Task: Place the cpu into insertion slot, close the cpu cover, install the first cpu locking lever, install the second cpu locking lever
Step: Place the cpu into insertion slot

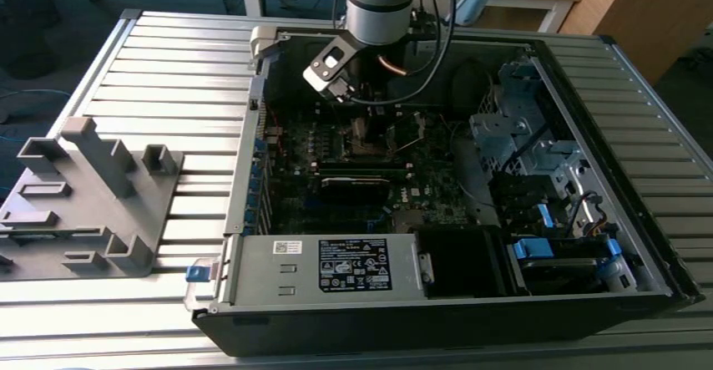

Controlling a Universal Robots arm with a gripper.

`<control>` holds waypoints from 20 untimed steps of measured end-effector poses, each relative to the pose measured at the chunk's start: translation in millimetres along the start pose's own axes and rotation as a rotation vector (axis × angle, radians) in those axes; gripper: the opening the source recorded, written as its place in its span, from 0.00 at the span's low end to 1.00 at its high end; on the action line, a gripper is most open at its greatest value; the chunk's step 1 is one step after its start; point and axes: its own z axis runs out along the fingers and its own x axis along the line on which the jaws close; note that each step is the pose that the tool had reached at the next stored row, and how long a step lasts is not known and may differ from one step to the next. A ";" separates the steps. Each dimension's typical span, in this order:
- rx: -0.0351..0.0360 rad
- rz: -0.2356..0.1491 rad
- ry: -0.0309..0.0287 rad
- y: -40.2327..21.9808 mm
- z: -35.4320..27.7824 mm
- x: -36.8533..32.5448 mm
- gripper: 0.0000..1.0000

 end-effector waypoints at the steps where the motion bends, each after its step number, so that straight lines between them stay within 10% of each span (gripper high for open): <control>1: -0.0003 0.016 -0.0006 0.0 0.3 0.1 0.54; 4: -0.0005 0.066 -0.0034 0.0 0.6 0.0 0.54; 20: -0.0006 0.068 -0.0036 -0.7 3.9 0.6 0.54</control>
